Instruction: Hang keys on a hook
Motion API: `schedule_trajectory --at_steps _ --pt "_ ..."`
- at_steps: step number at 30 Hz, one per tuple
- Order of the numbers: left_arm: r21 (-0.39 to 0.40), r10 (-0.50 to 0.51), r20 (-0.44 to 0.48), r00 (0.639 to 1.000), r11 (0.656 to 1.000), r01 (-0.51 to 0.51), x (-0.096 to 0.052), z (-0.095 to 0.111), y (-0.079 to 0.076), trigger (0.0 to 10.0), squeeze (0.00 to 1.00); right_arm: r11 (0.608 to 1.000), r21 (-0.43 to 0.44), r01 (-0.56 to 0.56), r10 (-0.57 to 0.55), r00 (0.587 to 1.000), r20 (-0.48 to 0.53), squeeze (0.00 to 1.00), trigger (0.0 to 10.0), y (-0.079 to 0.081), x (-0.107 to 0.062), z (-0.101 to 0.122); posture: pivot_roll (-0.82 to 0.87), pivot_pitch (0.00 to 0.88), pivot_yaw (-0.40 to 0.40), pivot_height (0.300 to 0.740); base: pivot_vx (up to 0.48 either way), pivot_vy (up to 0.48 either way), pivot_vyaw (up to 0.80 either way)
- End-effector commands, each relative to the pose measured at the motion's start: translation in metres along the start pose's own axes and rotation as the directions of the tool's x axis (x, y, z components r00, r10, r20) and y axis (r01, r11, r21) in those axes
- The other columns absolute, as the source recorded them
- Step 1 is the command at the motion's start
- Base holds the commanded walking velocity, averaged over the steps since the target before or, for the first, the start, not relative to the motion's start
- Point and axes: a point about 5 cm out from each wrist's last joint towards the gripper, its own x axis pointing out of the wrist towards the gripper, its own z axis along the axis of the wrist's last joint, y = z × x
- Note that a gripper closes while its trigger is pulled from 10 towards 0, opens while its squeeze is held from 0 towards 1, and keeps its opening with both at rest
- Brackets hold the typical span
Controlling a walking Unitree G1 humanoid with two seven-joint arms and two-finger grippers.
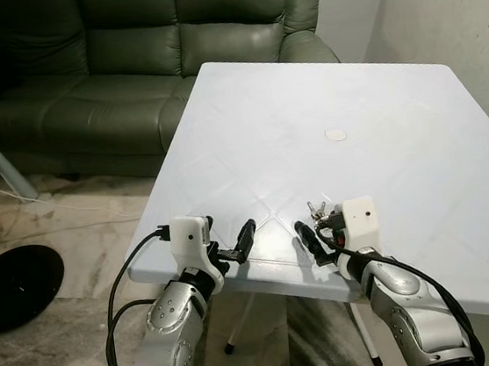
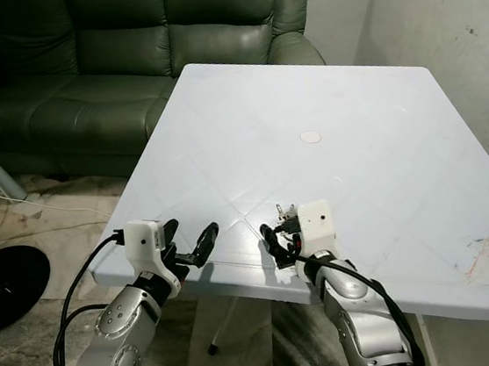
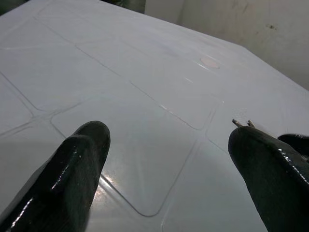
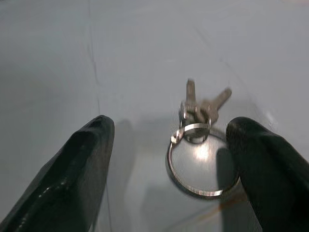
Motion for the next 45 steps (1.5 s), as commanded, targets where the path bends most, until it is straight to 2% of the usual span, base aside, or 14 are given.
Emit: schedule_trajectory --at_steps 1,10,11,12,14,15,16,17,35,36,37,38,39,45 --pt "-0.004 -0.012 0.023 1.0 1.0 0.012 0.001 0.006 -0.005 10.0 0.0 1.0 0.002 0.01 -0.01 1.0 -0.016 0.0 10.0 0.0 -0.001 0.0 -0.01 0.039 -0.06 0.74 0.0 0.0 0.0" --pt "-0.015 -0.008 0.026 1.0 1.0 0.008 0.001 0.007 -0.005 10.0 0.0 0.998 0.003 0.064 -0.064 0.997 -0.054 0.0 10.0 0.002 0.002 -0.002 -0.01 0.035 -0.061 0.74 0.0 0.0 0.0" --pt "-0.016 -0.006 0.028 1.0 1.0 0.007 0.002 0.008 -0.005 10.0 0.0 0.996 -0.005 0.089 -0.09 0.994 -0.059 0.0 9.4 0.002 0.002 -0.001 -0.01 0.033 -0.062 0.74 0.0 0.0 0.0" --pt "-0.019 -0.006 0.03 1.0 1.0 0.006 0.002 0.008 -0.005 10.0 0.0 0.994 -0.013 0.107 -0.108 0.992 -0.062 0.0 6.3 0.001 0.003 -0.001 -0.01 0.033 -0.062 0.74 0.0 0.0 0.0" --pt "-0.021 -0.006 0.031 0.999 1.0 0.006 0.002 0.009 -0.005 10.0 0.0 0.993 -0.019 0.118 -0.119 0.991 -0.064 0.0 6.3 0.001 0.003 -0.001 -0.01 0.033 -0.062 0.74 0.0 0.0 0.0" --pt "-0.021 -0.004 0.031 1.0 1.0 0.005 0.002 0.009 -0.005 10.0 0.0 0.99 -0.038 0.135 -0.137 0.989 -0.059 0.0 1.4 0.0 0.003 0.0 -0.01 0.032 -0.065 0.74 0.0 0.0 0.0" --pt "-0.021 -0.003 0.031 1.0 1.0 0.004 0.002 0.009 -0.005 10.0 0.0 0.989 -0.04 0.14 -0.142 0.988 -0.06 0.0 0.2 0.0 0.003 0.0 -0.01 0.032 -0.065 0.74 0.0 0.0 0.0" --pt "-0.021 -0.002 0.031 1.0 1.0 0.002 0.002 0.009 -0.005 10.0 0.0 0.987 -0.06 0.148 -0.152 0.987 -0.056 0.0 0.0 0.0 0.003 0.001 -0.01 0.032 -0.065 0.74 0.0 0.0 0.0" --pt "-0.033 0.014 0.033 0.999 0.999 -0.012 0.003 0.01 -0.003 10.0 0.0 0.985 -0.057 0.166 -0.169 0.984 -0.054 0.0 0.0 0.0 0.002 0.002 -0.01 0.044 -0.068 0.74 0.0 0.0 0.0" --pt "-0.033 0.015 0.032 0.999 0.999 -0.014 0.003 0.01 -0.002 10.0 0.0 0.983 -0.059 0.176 -0.177 0.984 -0.015 0.0 0.3 -0.001 0.001 0.006 -0.01 0.044 -0.068 0.74 0.0 0.0 0.0" --pt "-0.034 0.016 0.032 0.999 0.999 -0.015 0.003 0.01 -0.002 10.0 0.0 0.985 -0.015 0.172 -0.172 0.985 -0.012 0.0 3.6 -0.002 0.001 0.006 -0.01 0.043 -0.068 0.74 0.0 0.0 0.0" --pt "-0.034 0.016 0.032 0.999 0.999 -0.015 0.003 0.01 -0.002 10.0 0.0 0.985 -0.015 0.172 -0.172 0.985 -0.012 0.0 3.6 -0.002 0.001 0.006 -0.01 0.043 -0.068 0.74 0.0 0.0 0.0" --pt "-0.034 0.017 0.033 0.999 0.999 -0.016 0.004 0.01 -0.002 10.0 0.0 0.983 0.037 0.182 -0.18 0.983 -0.042 1.0 10.0 -0.004 0.002 0.004 -0.01 0.043 -0.068 0.74 0.0 0.0 0.0" --pt "-0.037 0.016 0.034 0.999 0.999 -0.015 0.004 0.011 -0.003 10.0 0.0 0.98 0.074 0.184 -0.183 0.983 -0.009 1.0 10.0 -0.006 0.003 0.009 -0.01 0.041 -0.066 0.74 0.0 0.0 0.0"
